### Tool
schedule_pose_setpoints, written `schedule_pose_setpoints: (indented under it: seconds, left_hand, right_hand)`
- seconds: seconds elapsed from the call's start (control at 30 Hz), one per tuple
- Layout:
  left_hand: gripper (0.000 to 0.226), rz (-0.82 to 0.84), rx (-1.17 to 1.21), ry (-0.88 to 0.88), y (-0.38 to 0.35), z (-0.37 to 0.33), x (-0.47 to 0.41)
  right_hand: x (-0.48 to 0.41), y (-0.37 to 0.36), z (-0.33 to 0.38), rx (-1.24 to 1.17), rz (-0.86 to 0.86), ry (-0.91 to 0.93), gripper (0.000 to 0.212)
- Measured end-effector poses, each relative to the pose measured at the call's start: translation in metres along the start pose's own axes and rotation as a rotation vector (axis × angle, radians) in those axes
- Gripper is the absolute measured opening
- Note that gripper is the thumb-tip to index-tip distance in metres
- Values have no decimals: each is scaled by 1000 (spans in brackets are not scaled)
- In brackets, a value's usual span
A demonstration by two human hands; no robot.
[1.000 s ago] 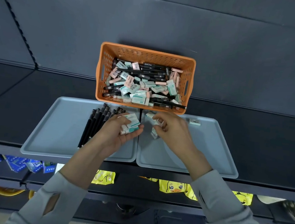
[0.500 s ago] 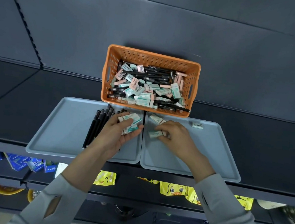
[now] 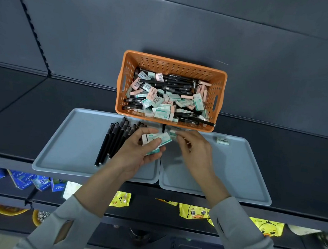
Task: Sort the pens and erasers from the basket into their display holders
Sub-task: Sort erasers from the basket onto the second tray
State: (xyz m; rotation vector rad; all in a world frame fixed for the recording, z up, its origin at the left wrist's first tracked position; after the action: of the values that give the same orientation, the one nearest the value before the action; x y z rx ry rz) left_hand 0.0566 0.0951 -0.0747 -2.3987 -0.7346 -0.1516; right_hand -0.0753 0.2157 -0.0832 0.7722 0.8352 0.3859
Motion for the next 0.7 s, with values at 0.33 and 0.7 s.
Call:
schedule_pose_setpoints:
  seconds: [0.33,0.7]
  left_hand:
    - [17,-44,98,61,-4,-1,-4]
    - [29,-62,121,42,-7,3,-5]
  right_hand:
    - [3,32,-27,-533,117,-566,19]
    - [20,19,-7,104,468,-145,34]
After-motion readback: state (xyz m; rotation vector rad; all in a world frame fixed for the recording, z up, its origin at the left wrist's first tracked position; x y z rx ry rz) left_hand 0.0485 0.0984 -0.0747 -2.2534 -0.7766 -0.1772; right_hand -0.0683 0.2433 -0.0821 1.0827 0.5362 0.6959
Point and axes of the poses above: each hand's wrist, its own x-axis away from the middle knuckle, its own y-axis out of the back of the hand, z = x × y, the point moved 3 cm from there along -x, towards the middle knuckle, and after that the axes turned 7 degrees about x, right-handed, at the moved point
